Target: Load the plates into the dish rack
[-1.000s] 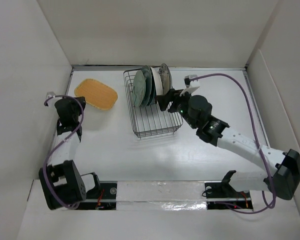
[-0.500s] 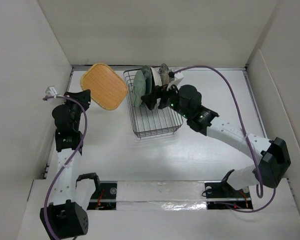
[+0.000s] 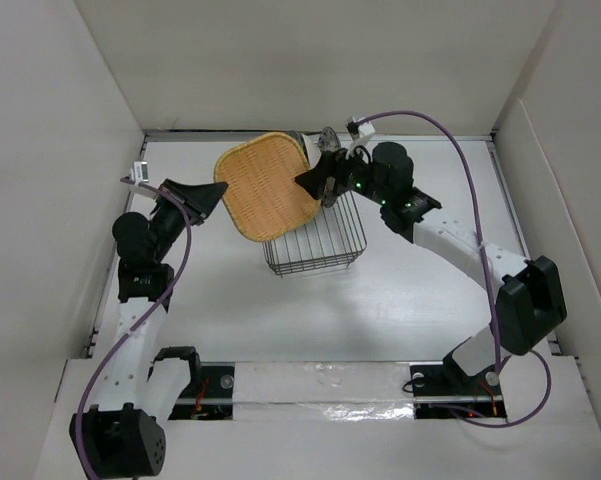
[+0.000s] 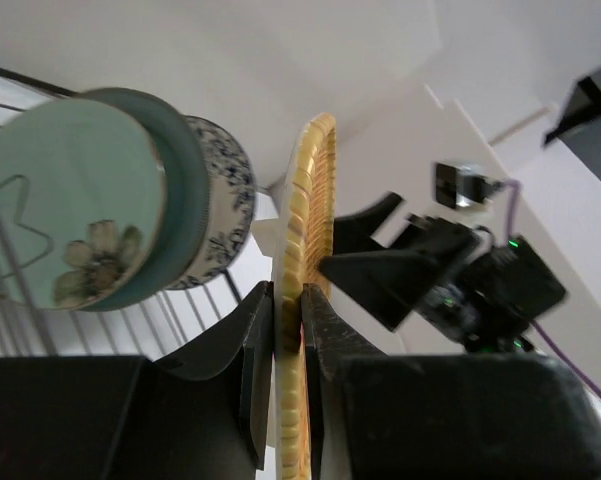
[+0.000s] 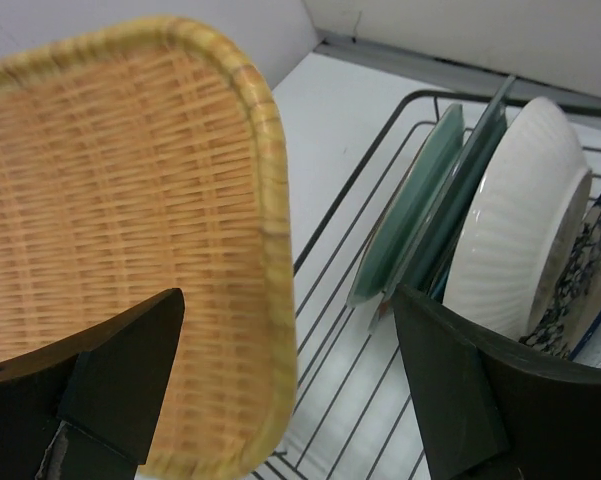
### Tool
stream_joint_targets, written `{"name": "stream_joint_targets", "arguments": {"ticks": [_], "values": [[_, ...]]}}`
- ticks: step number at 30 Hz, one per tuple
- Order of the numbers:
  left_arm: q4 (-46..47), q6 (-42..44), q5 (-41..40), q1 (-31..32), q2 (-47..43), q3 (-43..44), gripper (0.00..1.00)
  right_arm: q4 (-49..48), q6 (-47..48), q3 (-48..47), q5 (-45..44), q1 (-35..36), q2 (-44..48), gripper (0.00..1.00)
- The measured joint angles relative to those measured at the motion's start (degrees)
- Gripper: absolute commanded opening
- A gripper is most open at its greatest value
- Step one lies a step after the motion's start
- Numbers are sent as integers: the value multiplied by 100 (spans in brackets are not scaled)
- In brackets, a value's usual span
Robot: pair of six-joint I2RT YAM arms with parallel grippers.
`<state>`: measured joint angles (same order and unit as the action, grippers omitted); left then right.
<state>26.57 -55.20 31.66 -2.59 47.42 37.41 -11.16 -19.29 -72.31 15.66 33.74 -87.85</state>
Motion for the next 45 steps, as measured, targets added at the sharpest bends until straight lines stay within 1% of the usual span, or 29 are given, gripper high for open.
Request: {"name": "stream_joint_targets", "arguments": {"ticks": [2,5,7,8,9,11,12,14,15,16,18,19,22,24,25,26,29,31,33,34,36,37,39,40,41,43,45], "values": [[269,-160,286,87,52,-2,0,-11,-31,26,192,-20,-74,91],[581,-293,601,151,177,-2,0,-208,-177,181,496,-17,-111,86],[682,-348,723,149,251,-7,0,-551,-358,389,782,-20,-109,73],[728,-363,769,149,269,-22,0,-695,-459,481,931,-20,-111,67],[765,-369,817,149,278,-44,0,-879,-605,588,1106,-17,-114,54],[866,-378,861,146,280,-105,0,-1351,-949,822,1438,-26,-120,39],[931,-385,885,120,278,-144,0,-1543,-1088,916,1587,-55,-122,25],[1027,-317,778,42,284,-210,0,-2087,-1655,1093,1908,-186,-173,15],[1023,-293,719,4,293,-240,0,-2339,-1904,1143,2079,-227,-179,4],[1027,-271,675,-7,306,-271,0,-2564,-2116,1185,2168,-236,-177,0],[1016,-205,610,-2,310,-280,0,-2776,-2328,1241,2280,-227,-175,0],[955,-155,560,11,297,-280,22,-2811,-2396,1261,2282,-223,-175,0],[492,57,396,129,225,-236,56,-2804,-2376,1281,2260,-192,-164,0],[35,238,295,273,216,-107,65,-2577,-2249,1279,2177,-136,-85,0],[-249,345,184,356,216,13,75,-2380,-2177,1276,2092,-103,-11,0],[-507,476,66,428,210,144,79,-2173,-2090,1270,1982,-90,79,0],[-1224,809,-413,553,201,662,87,-1451,-1827,1069,1659,-33,363,0],[-1620,1038,-802,608,186,1062,88,-1040,-1665,815,1399,-28,522,0],[-1891,1252,-1198,667,146,1381,87,-579,-1513,452,1045,-26,597,0],[-1974,1353,-1392,706,107,1486,84,-363,-1436,247,826,-26,605,0],[-2055,1532,-1683,824,2,1539,81,85,-1268,-164,393,2,595,0],[-2105,1598,-1735,898,-46,1534,69,350,-1169,-415,155,11,553,0],[-2129,1703,-1810,1058,-94,1471,52,874,-999,-1003,-365,61,378,0],[-2162,1749,-1829,1134,-109,1425,30,1119,-894,-1335,-708,105,247,0],[-2210,1799,-1864,1226,-118,1381,20,1329,-804,-1637,-1069,162,101,0],[-2347,1928,-1899,1436,-127,1318,3,1829,-643,-2282,-1805,291,-240,0],[-2470,2055,-1934,1655,-155,1281,0,2267,-527,-2918,-2465,442,-638,0]]}}
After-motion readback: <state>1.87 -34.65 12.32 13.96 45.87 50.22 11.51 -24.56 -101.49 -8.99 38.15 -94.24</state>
